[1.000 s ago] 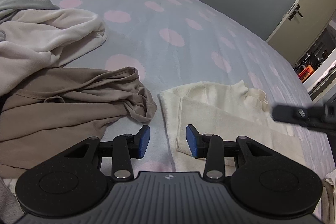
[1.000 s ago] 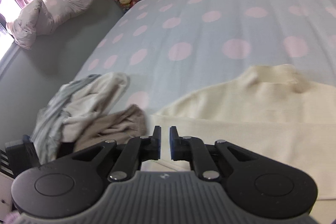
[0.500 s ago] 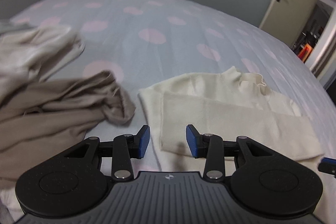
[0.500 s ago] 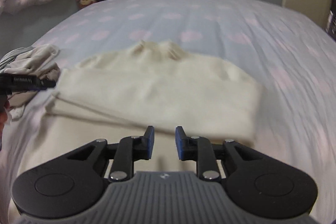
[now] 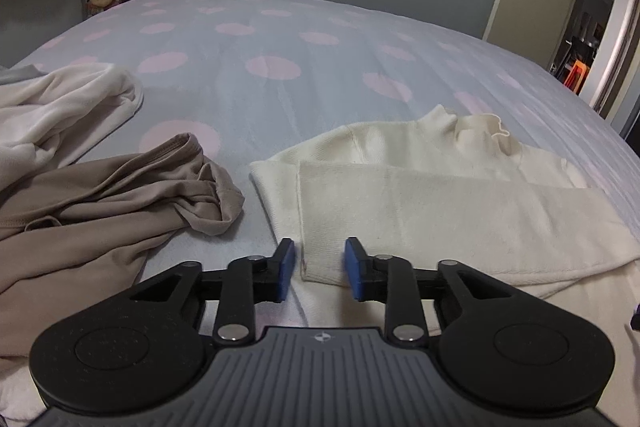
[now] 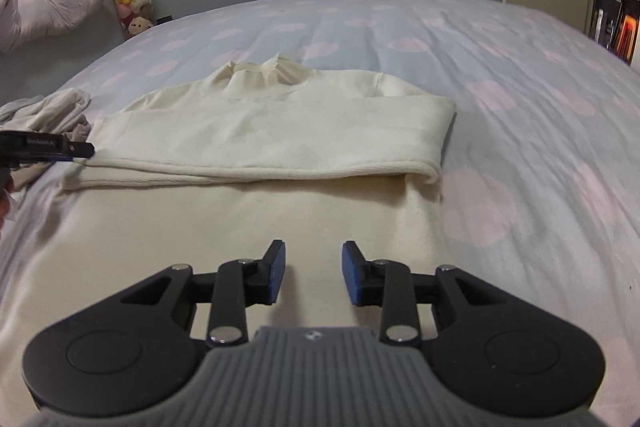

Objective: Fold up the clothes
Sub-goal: 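Move the open left gripper to the sweater's hem, then grasp the sweater hem with the left gripper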

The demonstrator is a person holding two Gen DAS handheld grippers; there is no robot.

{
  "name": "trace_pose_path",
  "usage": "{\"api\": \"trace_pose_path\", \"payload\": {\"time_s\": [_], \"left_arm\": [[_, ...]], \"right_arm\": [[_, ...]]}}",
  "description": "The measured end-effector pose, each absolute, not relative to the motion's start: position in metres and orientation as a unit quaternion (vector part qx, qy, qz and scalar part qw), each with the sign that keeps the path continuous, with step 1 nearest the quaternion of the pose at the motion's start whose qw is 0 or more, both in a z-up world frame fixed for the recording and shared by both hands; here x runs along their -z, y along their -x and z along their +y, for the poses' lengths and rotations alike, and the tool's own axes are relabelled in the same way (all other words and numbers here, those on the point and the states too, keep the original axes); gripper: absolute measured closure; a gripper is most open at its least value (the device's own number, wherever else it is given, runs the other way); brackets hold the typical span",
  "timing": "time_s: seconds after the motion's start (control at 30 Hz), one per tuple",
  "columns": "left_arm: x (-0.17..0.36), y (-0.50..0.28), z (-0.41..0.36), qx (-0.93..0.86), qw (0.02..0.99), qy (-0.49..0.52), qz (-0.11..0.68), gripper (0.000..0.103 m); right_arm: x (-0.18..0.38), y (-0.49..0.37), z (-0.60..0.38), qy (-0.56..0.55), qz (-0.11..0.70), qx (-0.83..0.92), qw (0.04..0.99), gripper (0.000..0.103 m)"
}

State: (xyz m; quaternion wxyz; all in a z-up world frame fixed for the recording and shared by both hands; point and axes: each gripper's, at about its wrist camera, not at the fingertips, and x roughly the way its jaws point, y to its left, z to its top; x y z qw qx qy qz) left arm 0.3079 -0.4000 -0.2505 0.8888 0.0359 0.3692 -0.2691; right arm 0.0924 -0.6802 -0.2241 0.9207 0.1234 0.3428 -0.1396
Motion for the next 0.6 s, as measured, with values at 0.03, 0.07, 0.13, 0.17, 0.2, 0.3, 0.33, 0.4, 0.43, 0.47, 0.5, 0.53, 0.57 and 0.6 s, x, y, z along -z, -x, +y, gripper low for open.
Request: {"api": "trace_pose_path", "payload": {"time_s": [0.03,0.07,0.13,0.17,0.2,0.3,0.33,0.4,0.43,0.47,0.5,0.53,0.57,0.6], "left_arm": [[0.25,-0.307,-0.401,0.27,0.889,-0.041,0.367,0.081],[0.25,-0.307,-0.402,0.271,0.889,-0.044,0.367,0.083],[0.249,-0.306,-0.404,0.274,0.888,-0.048,0.366,0.083],[0.248,-0.306,-0.405,0.275,0.888,-0.051,0.365,0.084],[0.248,-0.305,-0.406,0.273,0.889,-0.054,0.363,0.087],[0.242,-0.302,-0.409,0.274,0.891,-0.075,0.353,0.087],[0.241,-0.299,-0.412,0.272,0.892,-0.095,0.348,0.087],[0.241,-0.294,-0.419,0.271,0.891,-0.127,0.34,0.087],[0.242,-0.291,-0.422,0.271,0.89,-0.141,0.337,0.087],[0.243,-0.289,-0.424,0.271,0.89,-0.151,0.334,0.087],[0.243,-0.286,-0.426,0.27,0.891,-0.162,0.328,0.087],[0.242,-0.284,-0.428,0.27,0.89,-0.173,0.323,0.087],[0.241,-0.281,-0.43,0.271,0.89,-0.183,0.319,0.087],[0.24,-0.279,-0.431,0.275,0.888,-0.187,0.317,0.087]], "right_arm": [[0.225,-0.092,-0.681,-0.121,0.34,0.143,0.922,0.068],[0.226,-0.092,-0.682,-0.119,0.338,0.146,0.922,0.068],[0.228,-0.092,-0.683,-0.114,0.333,0.152,0.924,0.068],[0.229,-0.092,-0.684,-0.111,0.33,0.155,0.924,0.068],[0.23,-0.092,-0.684,-0.109,0.328,0.158,0.925,0.067],[0.233,-0.092,-0.687,-0.101,0.32,0.167,0.927,0.066],[0.234,-0.092,-0.687,-0.099,0.318,0.17,0.928,0.066],[0.236,-0.092,-0.689,-0.105,0.316,0.172,0.927,0.066],[0.237,-0.092,-0.69,-0.108,0.315,0.173,0.927,0.066],[0.238,-0.092,-0.69,-0.11,0.314,0.174,0.927,0.066],[0.238,-0.092,-0.691,-0.113,0.313,0.175,0.927,0.066],[0.239,-0.092,-0.69,-0.112,0.313,0.173,0.927,0.065],[0.239,-0.093,-0.69,-0.111,0.312,0.171,0.928,0.065],[0.239,-0.093,-0.688,-0.109,0.311,0.17,0.929,0.064]]}}
